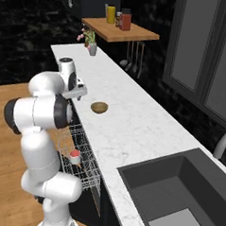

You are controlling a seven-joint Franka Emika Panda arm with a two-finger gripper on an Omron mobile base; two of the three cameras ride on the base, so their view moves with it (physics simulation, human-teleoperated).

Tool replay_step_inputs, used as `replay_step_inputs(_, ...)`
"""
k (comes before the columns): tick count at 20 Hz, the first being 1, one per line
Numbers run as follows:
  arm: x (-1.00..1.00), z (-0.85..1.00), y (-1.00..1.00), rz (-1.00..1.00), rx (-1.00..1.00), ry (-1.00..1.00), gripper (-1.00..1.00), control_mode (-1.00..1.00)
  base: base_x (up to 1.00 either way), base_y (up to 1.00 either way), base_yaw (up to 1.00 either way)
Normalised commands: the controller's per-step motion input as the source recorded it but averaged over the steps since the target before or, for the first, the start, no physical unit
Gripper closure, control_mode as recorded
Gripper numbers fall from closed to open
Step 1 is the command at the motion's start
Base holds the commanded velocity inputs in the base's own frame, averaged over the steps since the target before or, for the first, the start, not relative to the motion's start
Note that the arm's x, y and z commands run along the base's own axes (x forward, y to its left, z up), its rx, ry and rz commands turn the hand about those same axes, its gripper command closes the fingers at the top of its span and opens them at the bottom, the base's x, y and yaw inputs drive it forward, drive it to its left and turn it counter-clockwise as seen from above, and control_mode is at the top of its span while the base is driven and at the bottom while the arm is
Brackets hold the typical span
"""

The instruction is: Pick up the cup and bowl from the counter, place them in the dishwasher, and close the dishwasher door.

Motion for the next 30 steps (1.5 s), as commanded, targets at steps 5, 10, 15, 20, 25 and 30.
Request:
replay_step_inputs(5, 0.5, -0.07, -0.2, 0.01, -0.02, 0.04, -1.0, -1.0, 0.0, 0.0, 0.0)
replay_step_inputs(10, 0.41, -0.19, -0.01, -0.06, -0.14, 0.01, -1.0, -1.0, 0.0, 0.0, 0.0)
replay_step_inputs(15, 0.47, -0.29, -0.07, -0.05, -0.12, 0.01, -1.0, -1.0, 0.0, 0.0, 0.0)
replay_step_inputs(20, 0.56, -0.29, -0.22, -0.03, -0.06, 0.01, -1.0, -1.0, 0.0, 0.0, 0.0)
replay_step_inputs(25, 0.43, -0.16, -0.24, -0.01, 0.0, 0.02, -1.0, -1.0, 0.0, 0.0, 0.0)
replay_step_inputs(30, 0.15, -0.18, -0.12, -0.01, 0.0, 0.0, -1.0, -1.0, 0.0, 0.0, 0.0)
